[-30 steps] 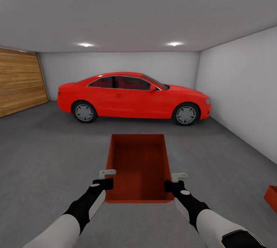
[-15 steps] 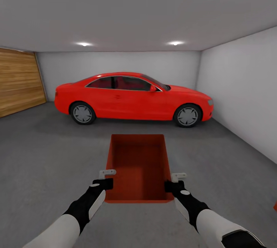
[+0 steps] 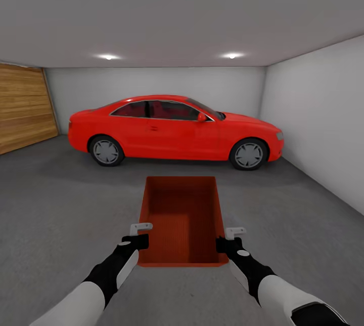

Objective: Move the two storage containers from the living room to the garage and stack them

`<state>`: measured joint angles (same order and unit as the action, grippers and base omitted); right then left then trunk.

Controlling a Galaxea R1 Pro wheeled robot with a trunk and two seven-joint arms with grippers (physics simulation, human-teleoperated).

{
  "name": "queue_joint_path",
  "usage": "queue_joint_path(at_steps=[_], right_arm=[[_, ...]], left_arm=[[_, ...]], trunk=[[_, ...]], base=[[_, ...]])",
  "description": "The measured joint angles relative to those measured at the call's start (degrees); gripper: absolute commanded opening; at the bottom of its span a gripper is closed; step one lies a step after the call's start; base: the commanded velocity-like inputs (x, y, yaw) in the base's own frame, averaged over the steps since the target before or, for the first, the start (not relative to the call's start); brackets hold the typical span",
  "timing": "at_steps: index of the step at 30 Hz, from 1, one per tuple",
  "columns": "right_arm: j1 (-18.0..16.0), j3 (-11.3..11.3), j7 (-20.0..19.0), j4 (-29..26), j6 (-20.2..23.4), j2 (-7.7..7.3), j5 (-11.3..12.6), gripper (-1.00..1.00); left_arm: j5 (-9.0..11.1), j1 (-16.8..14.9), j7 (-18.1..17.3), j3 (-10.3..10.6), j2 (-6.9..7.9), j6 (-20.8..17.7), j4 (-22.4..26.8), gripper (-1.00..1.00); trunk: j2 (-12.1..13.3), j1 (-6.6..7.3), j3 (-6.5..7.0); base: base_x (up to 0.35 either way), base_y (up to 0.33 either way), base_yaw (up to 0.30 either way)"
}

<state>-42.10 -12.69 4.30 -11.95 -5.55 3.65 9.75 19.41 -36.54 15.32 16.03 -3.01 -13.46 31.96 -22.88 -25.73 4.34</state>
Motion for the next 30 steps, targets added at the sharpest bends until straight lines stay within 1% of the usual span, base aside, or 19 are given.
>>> queue_joint_path(at_steps=[22, 24, 30], right_arm=[[0.0, -0.08, -0.04, -0.04, 0.42, -0.06, 0.05, -1.0], [0.0, 0.02, 0.01, -0.03, 0.5, 0.01, -0.02, -1.0], [0.01, -0.05, -0.03, -0.06, 0.5, -0.07, 0.06, -1.0]], left_arm=[[-0.22, 0.01, 0.01, -0.34, -0.14, -0.41, -0.01, -1.0], [-0.16, -0.01, 0.01, -0.3, -0.09, -0.49, -0.02, -1.0], [-0.3, -0.04, 0.05, -0.37, -0.18, -0.49, -0.04, -1.0]], trunk=[[0.0, 0.0, 0.0], [0.0, 0.0, 0.0], [0.01, -0.03, 0.0]], base=[[0.321, 0.0, -0.002], [0.213, 0.0, -0.176], [0.023, 0.0, -0.28]])
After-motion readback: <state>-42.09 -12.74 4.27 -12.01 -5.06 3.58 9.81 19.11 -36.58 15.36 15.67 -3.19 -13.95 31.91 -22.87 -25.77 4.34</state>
